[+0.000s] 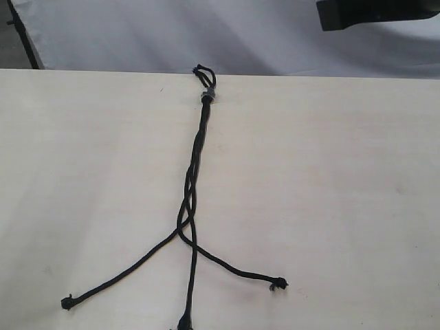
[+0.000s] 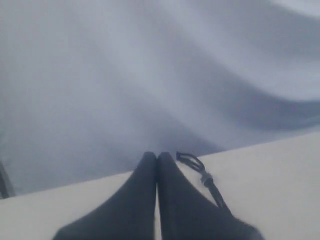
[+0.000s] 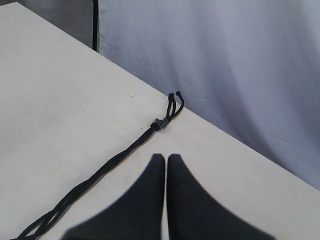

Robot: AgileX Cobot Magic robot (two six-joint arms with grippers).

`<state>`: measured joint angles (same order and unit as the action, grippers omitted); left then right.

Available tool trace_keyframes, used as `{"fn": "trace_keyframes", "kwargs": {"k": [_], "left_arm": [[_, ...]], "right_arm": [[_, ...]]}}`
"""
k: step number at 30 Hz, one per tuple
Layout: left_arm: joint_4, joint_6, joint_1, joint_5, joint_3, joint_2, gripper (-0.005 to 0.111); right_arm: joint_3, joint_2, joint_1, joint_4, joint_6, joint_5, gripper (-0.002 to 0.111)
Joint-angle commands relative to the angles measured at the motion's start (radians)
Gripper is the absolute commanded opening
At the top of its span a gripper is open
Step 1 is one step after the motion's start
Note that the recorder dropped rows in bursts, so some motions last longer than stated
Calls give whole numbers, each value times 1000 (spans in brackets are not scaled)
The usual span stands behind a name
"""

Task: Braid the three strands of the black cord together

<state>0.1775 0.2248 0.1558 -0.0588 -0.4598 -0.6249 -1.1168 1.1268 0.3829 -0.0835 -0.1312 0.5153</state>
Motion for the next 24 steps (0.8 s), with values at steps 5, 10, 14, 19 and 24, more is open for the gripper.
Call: {"fn": "trace_keyframes", "kwargs": {"k": [5, 10, 14, 19, 24], "left_arm": [[14, -2, -4, -19, 10, 173, 0], [1, 14, -1, 3, 10, 245, 0], [-40, 59, -82, 300, 18, 433, 0], [-50, 67, -195, 426, 51, 598, 0], [-52, 67, -217, 297, 139, 621, 0]], "right_arm": [[5, -6, -5, -3, 4, -17, 2], [5, -6, -5, -3, 4, -17, 2], [5, -6, -5, -3, 11, -17, 2], [5, -6, -5, -3, 11, -17, 2], [5, -6, -5, -3, 11, -17, 2]]}}
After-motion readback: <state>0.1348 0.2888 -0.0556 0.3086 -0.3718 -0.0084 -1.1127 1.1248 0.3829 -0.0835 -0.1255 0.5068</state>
